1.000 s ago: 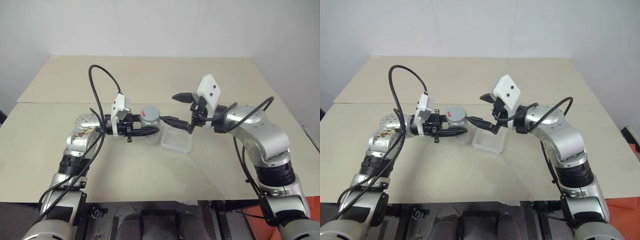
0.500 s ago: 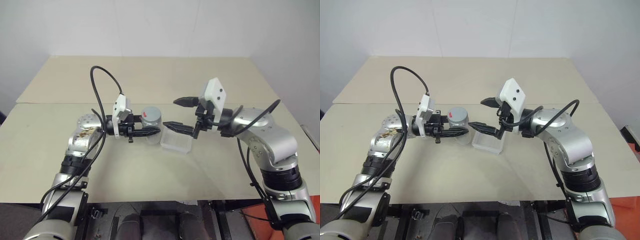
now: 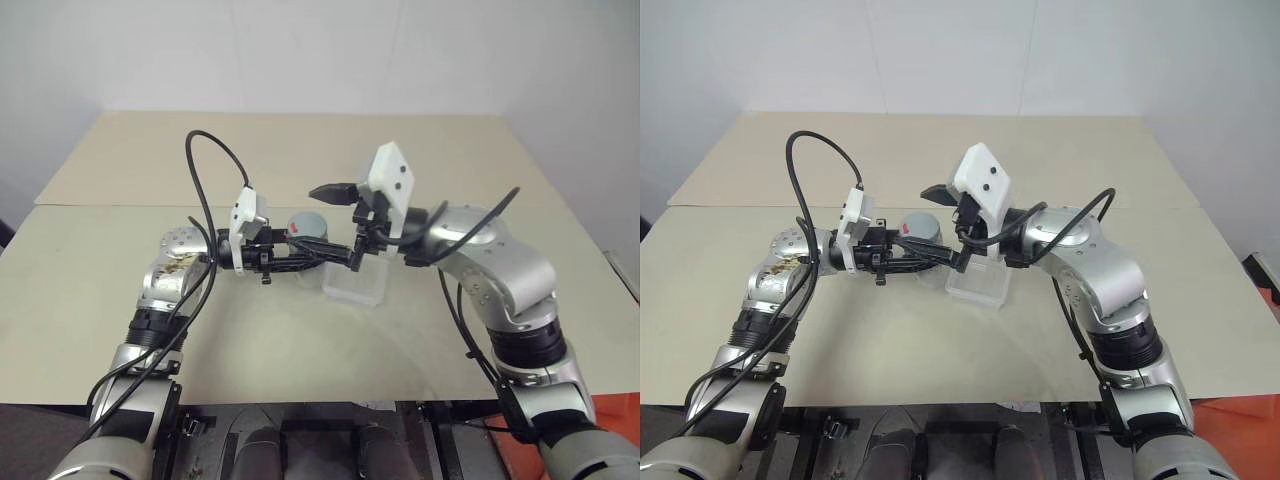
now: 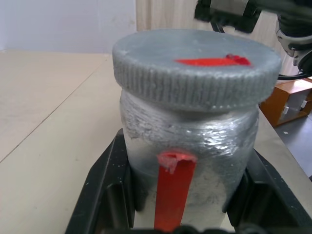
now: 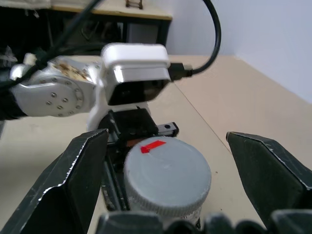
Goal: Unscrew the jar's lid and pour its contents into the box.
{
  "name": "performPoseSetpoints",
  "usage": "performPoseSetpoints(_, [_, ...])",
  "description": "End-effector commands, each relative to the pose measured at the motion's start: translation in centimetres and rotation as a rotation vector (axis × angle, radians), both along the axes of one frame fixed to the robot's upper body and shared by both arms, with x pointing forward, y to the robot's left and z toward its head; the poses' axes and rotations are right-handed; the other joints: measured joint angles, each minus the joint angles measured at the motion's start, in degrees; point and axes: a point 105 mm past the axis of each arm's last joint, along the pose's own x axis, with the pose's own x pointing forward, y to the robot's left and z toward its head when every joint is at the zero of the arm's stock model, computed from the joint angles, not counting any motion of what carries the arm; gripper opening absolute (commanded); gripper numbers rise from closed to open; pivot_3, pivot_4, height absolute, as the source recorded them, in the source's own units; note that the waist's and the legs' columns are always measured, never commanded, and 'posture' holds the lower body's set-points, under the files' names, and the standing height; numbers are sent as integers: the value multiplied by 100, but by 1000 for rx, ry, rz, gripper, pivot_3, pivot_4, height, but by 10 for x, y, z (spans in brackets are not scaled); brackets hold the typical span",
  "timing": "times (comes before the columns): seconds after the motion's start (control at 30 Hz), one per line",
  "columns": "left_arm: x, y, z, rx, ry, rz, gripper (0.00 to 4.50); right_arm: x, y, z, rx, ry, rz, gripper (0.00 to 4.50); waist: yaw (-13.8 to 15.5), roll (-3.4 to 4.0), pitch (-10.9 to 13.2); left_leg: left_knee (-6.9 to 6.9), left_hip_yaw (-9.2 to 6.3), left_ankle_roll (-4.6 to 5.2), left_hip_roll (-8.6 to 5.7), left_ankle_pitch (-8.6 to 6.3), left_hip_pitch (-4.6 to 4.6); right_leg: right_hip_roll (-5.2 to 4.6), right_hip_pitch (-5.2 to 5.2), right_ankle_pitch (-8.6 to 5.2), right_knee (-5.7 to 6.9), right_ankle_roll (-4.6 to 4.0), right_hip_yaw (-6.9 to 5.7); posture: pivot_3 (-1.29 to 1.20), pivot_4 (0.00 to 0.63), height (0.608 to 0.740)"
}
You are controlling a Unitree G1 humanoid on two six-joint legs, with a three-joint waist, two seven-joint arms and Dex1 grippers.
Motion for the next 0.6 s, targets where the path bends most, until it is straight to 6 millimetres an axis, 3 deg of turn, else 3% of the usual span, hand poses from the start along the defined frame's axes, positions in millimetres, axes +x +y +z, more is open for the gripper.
performPoseSetpoints(0.03, [-1,0,13,-7,-49,-12,1913,-1,3,13,9,-65,-5,4481,1,0,0,0,0,0,0,0,-1,0,0,0,0,0,0,0,150,740])
performPoseSetpoints(0.6, [-3,3,13,-3,-47,-8,1913,1,-7,9,-4,-50,-23,4481,-2,0,0,0,0,0,1,0,0,0,0,0,2,0,0,0,150,740])
